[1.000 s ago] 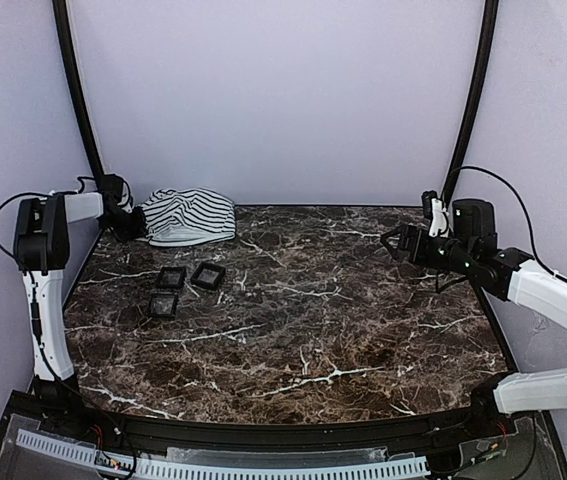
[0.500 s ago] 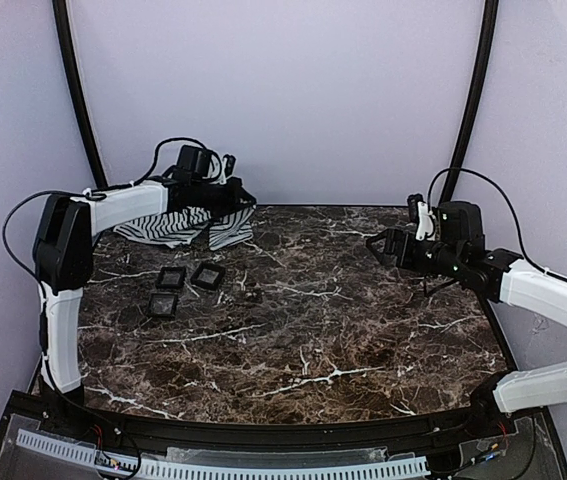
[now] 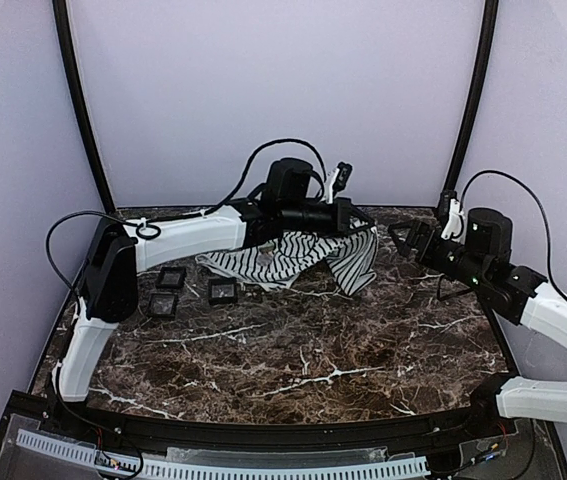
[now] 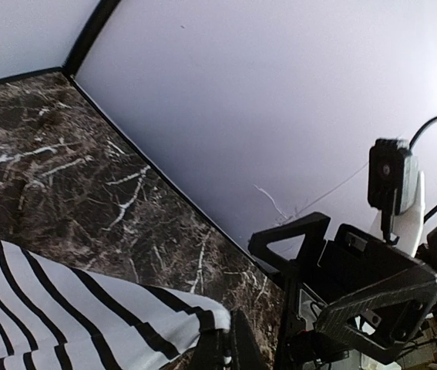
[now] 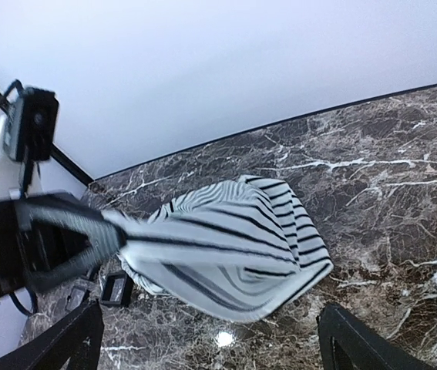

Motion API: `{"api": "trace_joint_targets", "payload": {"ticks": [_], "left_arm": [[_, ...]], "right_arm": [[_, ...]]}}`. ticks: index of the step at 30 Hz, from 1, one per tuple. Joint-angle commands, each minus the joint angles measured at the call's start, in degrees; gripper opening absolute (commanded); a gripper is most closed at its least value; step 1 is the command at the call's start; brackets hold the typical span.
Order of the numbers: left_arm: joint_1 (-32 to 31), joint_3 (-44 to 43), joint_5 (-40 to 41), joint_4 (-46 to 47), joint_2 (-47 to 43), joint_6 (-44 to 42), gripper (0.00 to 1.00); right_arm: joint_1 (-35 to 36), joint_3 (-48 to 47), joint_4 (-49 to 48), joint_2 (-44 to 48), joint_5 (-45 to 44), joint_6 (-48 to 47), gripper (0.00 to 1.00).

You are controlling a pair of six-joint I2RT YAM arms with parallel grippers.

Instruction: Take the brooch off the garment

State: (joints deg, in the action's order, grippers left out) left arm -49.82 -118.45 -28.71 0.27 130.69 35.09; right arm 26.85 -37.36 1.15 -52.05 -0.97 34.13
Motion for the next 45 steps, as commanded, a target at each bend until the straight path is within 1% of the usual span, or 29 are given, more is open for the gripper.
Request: {"api": "trace_joint_targets", "payload": {"ticks": [1, 4, 6, 7, 8, 9, 10, 11, 12, 14, 15, 16, 17, 18, 19, 23, 26, 30, 32, 37, 40, 45], "left_arm": [[-4.03, -1.60, -3.75, 2.61, 3.99, 2.32, 0.01], [-5.83, -1.23, -4.18, 2.69, 5.12, 2.60, 0.01], [-6.41, -0.15, -4.69, 2.88, 5.15, 2.79, 0.06], [-6.55, 0.31, -4.98, 2.65, 4.80, 2.75, 0.16], [-6.53, 1.44, -4.88, 2.37, 4.38, 2.33, 0.22], [-6.56, 2.20, -3.77, 1.38, 2.94, 0.76, 0.32], [-6.54, 4.36, -2.91, 0.99, 2.00, -0.11, 0.37], [-6.50, 5.77, -1.01, 0.26, -0.42, -1.96, 0.48], [-6.51, 9.01, 0.18, 0.17, -1.71, -2.79, 0.52], [-6.40, 15.28, 4.02, 0.07, -8.08, -5.17, 0.68], [-6.31, 19.56, 6.94, 0.08, -9.71, -6.28, 0.71], [-6.24, 21.90, 8.29, 0.08, -13.02, -7.30, 0.76], [-6.03, 26.35, 11.08, 0.08, -14.73, -7.70, 0.78], [-5.92, 28.41, 12.47, 0.06, -17.74, -8.14, 0.81], [-5.51, 32.38, 14.76, 0.07, -19.29, -8.17, 0.83], [-3.48, 42.26, 19.17, 0.41, -26.80, -7.46, 0.88], [0.05, 47.41, 21.29, 0.28, -30.90, -5.38, 0.89], [5.27, 53.21, 22.92, 0.09, -33.44, -3.35, 0.88], [8.08, 54.21, 23.48, -1.69, -33.63, -2.42, 0.88], [13.75, 55.22, 24.38, -2.23, -32.79, -1.62, 0.87], [17.22, 54.42, 24.80, -2.61, -30.86, -1.37, 0.87], [20.23, 51.98, 27.10, -4.25, -26.55, -2.64, 0.88]], "right_arm": [[0.48, 1.23, 0.24, 2.43, -3.90, 0.43, 0.98], [0.50, 1.31, 1.83, 2.30, -4.66, 0.39, 0.98], [0.45, 1.62, 2.18, 2.01, -4.85, 0.77, 0.98], [0.48, 1.79, 2.32, 1.95, -4.87, 1.08, 0.98], [0.48, 1.83, 2.47, 1.77, -4.79, 1.31, 0.98], [0.44, 1.85, 2.81, 1.47, -4.63, 1.49, 0.97], [0.44, 1.86, 3.24, 1.21, -4.24, 1.61, 0.97], [0.48, 1.86, 3.69, 0.86, -3.96, 1.71, 0.97], [0.48, 1.78, 4.30, 0.48, -3.67, 1.79, 0.97], [0.43, 1.90, 5.44, -0.08, -3.16, 1.80, 0.96], [0.45, 2.08, 5.93, -0.32, -3.07, 1.97, 0.96], [0.48, 2.29, 6.47, -0.55, -2.91, 2.06, 0.95], [0.53, 2.43, 7.10, -0.83, -2.68, 2.21, 0.95], [0.57, 2.64, 7.66, -1.00, -2.49, 2.43, 0.95], [0.57, 2.84, 8.26, -1.38, -2.34, 2.57, 0.95], [0.69, 3.63, 9.55, -3.67, -0.56, 3.30, 0.95], [0.96, 4.05, 10.93, -7.10, 0.26, 4.43, 0.92], [1.55, 4.08, 13.74, -13.14, 0.47, 5.16, 0.88], [2.25, 4.09, 15.05, -15.38, -0.81, 5.75, 0.86], [3.93, 4.75, 15.01, -18.36, -2.40, 6.44, 0.85], [4.52, 4.38, 14.31, -21.17, -2.66, 6.46, 0.77], [6.36, 2.66, 13.97, -24.75, -4.77, 5.95, 0.66]]}}
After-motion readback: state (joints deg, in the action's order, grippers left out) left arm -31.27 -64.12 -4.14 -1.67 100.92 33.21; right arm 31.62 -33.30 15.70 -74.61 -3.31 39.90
